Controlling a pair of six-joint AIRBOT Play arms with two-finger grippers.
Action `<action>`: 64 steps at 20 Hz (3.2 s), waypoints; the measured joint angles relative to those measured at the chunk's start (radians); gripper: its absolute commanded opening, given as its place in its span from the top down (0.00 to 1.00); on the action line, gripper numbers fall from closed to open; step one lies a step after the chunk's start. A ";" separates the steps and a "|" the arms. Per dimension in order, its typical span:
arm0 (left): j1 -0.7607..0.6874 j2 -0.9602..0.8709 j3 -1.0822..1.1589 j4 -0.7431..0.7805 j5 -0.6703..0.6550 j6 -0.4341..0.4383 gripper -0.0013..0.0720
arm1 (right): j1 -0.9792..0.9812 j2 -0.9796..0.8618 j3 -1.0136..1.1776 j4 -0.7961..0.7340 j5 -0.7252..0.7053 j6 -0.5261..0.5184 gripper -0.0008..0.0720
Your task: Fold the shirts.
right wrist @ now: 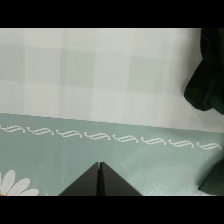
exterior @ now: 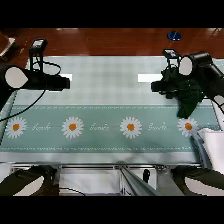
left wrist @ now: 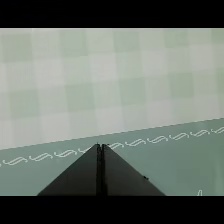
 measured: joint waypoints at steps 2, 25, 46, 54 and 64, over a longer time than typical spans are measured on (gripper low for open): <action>0.000 0.000 0.000 0.000 0.000 0.000 0.96 | 0.000 0.000 0.000 0.000 0.000 0.000 0.96; 0.000 -0.049 0.000 0.000 0.378 0.000 0.29 | -0.079 -0.010 0.000 -0.372 -0.256 0.164 0.41; 0.092 -0.143 0.055 0.034 0.121 0.101 0.29 | -0.586 -0.256 0.093 0.302 -0.286 -0.124 0.96; 0.175 0.325 -0.370 -0.172 -0.004 0.131 0.29 | -0.474 0.030 0.411 0.446 -0.233 -0.271 0.96; 0.180 0.544 -0.586 -0.350 0.036 0.137 0.29 | -0.211 0.230 0.759 0.468 -0.185 -0.325 0.96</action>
